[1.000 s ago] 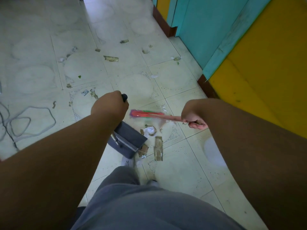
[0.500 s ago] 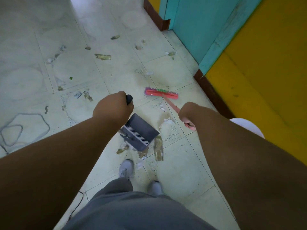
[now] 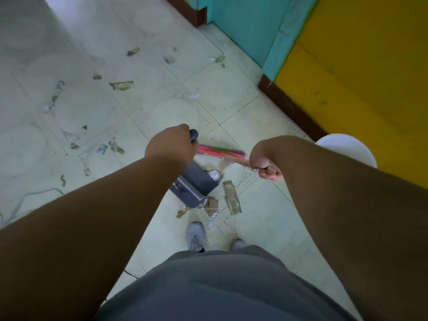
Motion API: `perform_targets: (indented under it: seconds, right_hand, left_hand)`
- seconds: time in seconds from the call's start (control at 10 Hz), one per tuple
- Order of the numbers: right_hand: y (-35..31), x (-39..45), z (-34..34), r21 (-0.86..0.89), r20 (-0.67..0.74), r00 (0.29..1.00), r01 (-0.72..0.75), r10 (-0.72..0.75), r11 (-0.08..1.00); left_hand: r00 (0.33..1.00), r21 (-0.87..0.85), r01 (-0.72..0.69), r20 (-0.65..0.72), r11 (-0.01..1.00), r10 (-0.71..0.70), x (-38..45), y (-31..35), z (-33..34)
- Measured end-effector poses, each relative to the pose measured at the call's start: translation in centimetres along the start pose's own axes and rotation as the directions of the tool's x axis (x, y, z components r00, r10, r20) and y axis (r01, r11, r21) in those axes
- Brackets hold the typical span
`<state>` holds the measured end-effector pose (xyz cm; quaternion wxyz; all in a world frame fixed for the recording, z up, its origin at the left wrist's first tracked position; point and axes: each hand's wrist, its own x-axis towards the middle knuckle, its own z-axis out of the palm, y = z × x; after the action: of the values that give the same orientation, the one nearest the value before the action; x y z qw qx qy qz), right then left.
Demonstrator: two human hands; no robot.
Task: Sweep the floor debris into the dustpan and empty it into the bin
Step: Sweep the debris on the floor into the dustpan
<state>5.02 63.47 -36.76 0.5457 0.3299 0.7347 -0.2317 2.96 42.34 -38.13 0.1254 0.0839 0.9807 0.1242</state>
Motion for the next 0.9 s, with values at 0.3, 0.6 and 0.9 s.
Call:
perform_targets:
  seconds: [0.3,0.6,0.9]
  right_hand:
    - [0.6,-3.5,-0.5,0.091,0.104,0.991,0.078,-0.087,0.993]
    - [0.6,-3.1,-1.2,0.150,-0.012,1.000,0.026,-0.024,0.988]
    - [-2.3,-1.4,2.6,0.395,0.074,0.929,0.306,-0.362,0.866]
  left_hand:
    - [0.998,-0.008,-0.055,0.027,0.998,0.055,0.5,-2.0,-1.1]
    - [0.995,-0.006,-0.096,0.008,0.995,0.096,0.2,-2.2,-1.4]
    - [0.997,-0.015,-0.069,0.028,0.998,0.069,0.0,-2.6,-1.5]
